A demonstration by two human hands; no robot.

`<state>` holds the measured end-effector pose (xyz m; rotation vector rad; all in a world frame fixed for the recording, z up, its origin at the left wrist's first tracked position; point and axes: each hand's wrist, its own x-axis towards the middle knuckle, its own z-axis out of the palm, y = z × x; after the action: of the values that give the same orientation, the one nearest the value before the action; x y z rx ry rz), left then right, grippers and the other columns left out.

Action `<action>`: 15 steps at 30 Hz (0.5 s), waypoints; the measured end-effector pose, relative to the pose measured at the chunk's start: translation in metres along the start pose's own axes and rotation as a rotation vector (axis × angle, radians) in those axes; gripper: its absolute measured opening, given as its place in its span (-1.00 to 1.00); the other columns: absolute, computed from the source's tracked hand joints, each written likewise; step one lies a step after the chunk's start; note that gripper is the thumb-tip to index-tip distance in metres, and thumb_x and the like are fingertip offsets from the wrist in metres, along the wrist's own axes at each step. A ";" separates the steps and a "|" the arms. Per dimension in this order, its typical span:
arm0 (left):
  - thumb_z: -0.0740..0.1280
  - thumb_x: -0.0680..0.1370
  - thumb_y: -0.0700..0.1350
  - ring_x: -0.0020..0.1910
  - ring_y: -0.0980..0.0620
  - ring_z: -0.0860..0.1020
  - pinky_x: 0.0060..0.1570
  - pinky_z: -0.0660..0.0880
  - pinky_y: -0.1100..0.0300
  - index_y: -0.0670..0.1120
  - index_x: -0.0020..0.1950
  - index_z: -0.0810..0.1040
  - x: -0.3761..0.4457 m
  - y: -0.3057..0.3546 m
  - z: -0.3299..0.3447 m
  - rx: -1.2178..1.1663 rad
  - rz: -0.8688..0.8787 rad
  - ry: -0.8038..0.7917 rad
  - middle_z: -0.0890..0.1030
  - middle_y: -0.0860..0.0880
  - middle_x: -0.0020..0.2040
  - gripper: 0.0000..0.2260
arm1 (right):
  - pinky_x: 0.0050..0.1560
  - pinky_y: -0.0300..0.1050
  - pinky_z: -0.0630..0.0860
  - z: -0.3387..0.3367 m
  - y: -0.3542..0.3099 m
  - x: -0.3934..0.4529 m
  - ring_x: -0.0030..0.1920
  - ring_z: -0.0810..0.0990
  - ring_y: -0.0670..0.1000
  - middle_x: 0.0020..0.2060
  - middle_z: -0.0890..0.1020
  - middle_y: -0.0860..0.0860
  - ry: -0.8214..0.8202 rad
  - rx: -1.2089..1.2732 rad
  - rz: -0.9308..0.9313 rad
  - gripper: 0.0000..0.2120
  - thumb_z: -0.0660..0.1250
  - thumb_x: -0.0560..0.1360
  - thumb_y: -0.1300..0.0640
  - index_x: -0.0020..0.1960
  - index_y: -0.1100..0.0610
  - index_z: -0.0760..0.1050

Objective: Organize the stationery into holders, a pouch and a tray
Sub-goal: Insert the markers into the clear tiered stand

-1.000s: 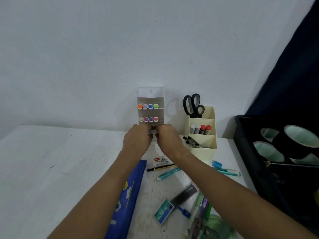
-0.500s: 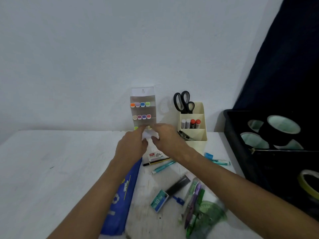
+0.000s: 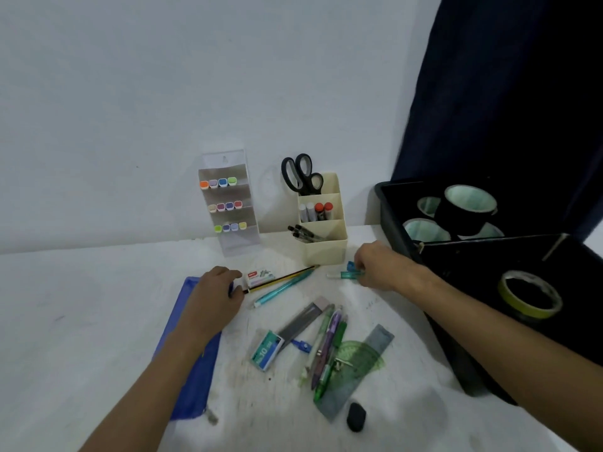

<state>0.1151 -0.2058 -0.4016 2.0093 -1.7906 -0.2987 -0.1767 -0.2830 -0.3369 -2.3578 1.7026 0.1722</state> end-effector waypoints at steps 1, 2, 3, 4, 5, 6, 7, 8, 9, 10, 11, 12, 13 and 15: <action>0.30 0.55 -0.17 0.17 -0.04 0.49 0.19 0.38 0.20 -0.15 0.29 0.52 0.000 -0.001 0.001 0.007 -0.007 -0.012 0.55 -0.11 0.21 -0.69 | 0.03 -0.02 0.59 0.001 0.003 -0.001 0.01 0.60 0.11 0.10 0.56 0.13 -0.026 -0.022 0.024 -0.71 0.36 0.46 0.17 0.18 0.16 0.53; 0.30 0.55 -0.16 0.18 -0.04 0.49 0.20 0.38 0.19 -0.14 0.30 0.52 0.000 -0.001 0.003 0.009 -0.009 -0.021 0.54 -0.11 0.22 -0.68 | 0.06 -0.02 0.58 0.003 0.005 -0.002 0.06 0.59 0.12 0.14 0.53 0.13 -0.042 -0.031 0.040 -0.67 0.35 0.48 0.18 0.23 0.17 0.49; 0.29 0.55 -0.16 0.19 -0.04 0.49 0.21 0.38 0.18 -0.14 0.30 0.51 0.000 -0.002 0.004 0.010 -0.010 -0.028 0.54 -0.11 0.23 -0.68 | 0.09 -0.01 0.56 0.005 0.007 -0.001 0.09 0.57 0.13 0.17 0.51 0.14 -0.053 -0.033 0.051 -0.65 0.33 0.49 0.19 0.27 0.18 0.46; 0.29 0.55 -0.16 0.19 -0.04 0.49 0.21 0.39 0.17 -0.13 0.31 0.51 -0.001 -0.002 0.005 0.011 -0.009 -0.032 0.54 -0.11 0.23 -0.67 | 0.12 -0.02 0.55 0.007 0.008 -0.001 0.12 0.56 0.14 0.18 0.50 0.15 -0.058 -0.036 0.060 -0.64 0.31 0.50 0.20 0.29 0.19 0.43; 0.29 0.55 -0.16 0.19 -0.04 0.49 0.21 0.40 0.16 -0.13 0.32 0.50 -0.001 -0.002 0.005 0.015 -0.010 -0.034 0.53 -0.11 0.24 -0.66 | 0.13 -0.02 0.53 0.008 0.009 -0.001 0.14 0.55 0.14 0.19 0.49 0.16 -0.064 -0.046 0.067 -0.65 0.28 0.52 0.21 0.30 0.20 0.42; 0.29 0.55 -0.15 0.19 -0.05 0.49 0.21 0.41 0.15 -0.12 0.34 0.48 -0.001 -0.001 0.005 0.019 -0.012 -0.034 0.53 -0.11 0.25 -0.65 | 0.13 -0.04 0.53 0.009 0.009 -0.001 0.15 0.54 0.15 0.20 0.49 0.17 -0.070 -0.066 0.076 -0.67 0.26 0.53 0.22 0.29 0.22 0.42; 0.29 0.55 -0.15 0.20 -0.05 0.48 0.22 0.41 0.14 -0.12 0.35 0.47 -0.001 -0.001 0.004 0.023 -0.016 -0.037 0.52 -0.11 0.26 -0.64 | 0.11 -0.06 0.52 0.008 0.008 -0.002 0.16 0.54 0.15 0.20 0.50 0.18 -0.079 -0.088 0.088 -0.70 0.23 0.55 0.23 0.27 0.23 0.41; 0.28 0.56 -0.14 0.20 -0.05 0.48 0.22 0.41 0.14 -0.11 0.36 0.46 0.000 -0.001 0.004 0.027 -0.021 -0.041 0.52 -0.11 0.27 -0.64 | 0.09 -0.07 0.50 0.008 0.008 -0.002 0.17 0.53 0.15 0.19 0.50 0.18 -0.087 -0.109 0.100 -0.72 0.20 0.56 0.25 0.26 0.24 0.42; 0.28 0.56 -0.14 0.21 -0.05 0.48 0.22 0.42 0.14 -0.11 0.37 0.46 0.000 0.000 0.004 0.030 -0.025 -0.046 0.51 -0.11 0.27 -0.64 | 0.07 -0.08 0.49 0.007 0.008 -0.003 0.17 0.54 0.15 0.19 0.51 0.19 -0.092 -0.122 0.108 -0.74 0.18 0.57 0.27 0.24 0.25 0.42; 0.28 0.56 -0.13 0.21 -0.05 0.48 0.22 0.42 0.14 -0.11 0.37 0.45 0.001 0.000 0.005 0.034 -0.026 -0.048 0.51 -0.11 0.28 -0.64 | 0.04 -0.08 0.49 0.007 0.008 -0.003 0.16 0.54 0.16 0.18 0.52 0.19 -0.094 -0.131 0.107 -0.75 0.17 0.57 0.28 0.23 0.26 0.43; 0.28 0.56 -0.13 0.22 -0.05 0.47 0.22 0.41 0.14 -0.11 0.37 0.45 0.001 0.000 0.005 0.036 -0.026 -0.050 0.51 -0.11 0.28 -0.64 | 0.01 -0.08 0.49 0.007 0.008 -0.003 0.15 0.55 0.16 0.17 0.52 0.19 -0.097 -0.141 0.103 -0.76 0.16 0.57 0.29 0.21 0.26 0.44; 0.27 0.57 -0.13 0.22 -0.05 0.47 0.22 0.41 0.13 -0.11 0.37 0.45 0.001 0.000 0.005 0.035 -0.027 -0.051 0.51 -0.11 0.28 -0.64 | -0.01 -0.09 0.49 0.007 0.008 -0.003 0.12 0.56 0.16 0.15 0.53 0.19 -0.101 -0.148 0.098 -0.77 0.16 0.57 0.28 0.20 0.26 0.45; 0.27 0.57 -0.13 0.23 -0.05 0.46 0.23 0.41 0.13 -0.11 0.37 0.45 0.002 -0.001 0.005 0.033 -0.027 -0.053 0.51 -0.11 0.28 -0.64 | -0.03 -0.09 0.49 0.007 0.008 -0.004 0.10 0.57 0.15 0.14 0.54 0.18 -0.109 -0.151 0.094 -0.78 0.17 0.57 0.28 0.19 0.25 0.45; 0.27 0.57 -0.13 0.22 -0.05 0.46 0.22 0.40 0.13 -0.12 0.36 0.46 0.002 -0.002 0.004 0.036 -0.026 -0.045 0.51 -0.11 0.28 -0.65 | -0.07 -0.10 0.48 0.006 0.006 -0.006 0.07 0.57 0.13 0.11 0.55 0.16 -0.110 -0.158 0.083 -0.79 0.19 0.56 0.26 0.18 0.23 0.45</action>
<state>0.1151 -0.2089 -0.4061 2.0680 -1.8106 -0.3239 -0.1841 -0.2773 -0.3422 -2.3378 1.7944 0.4577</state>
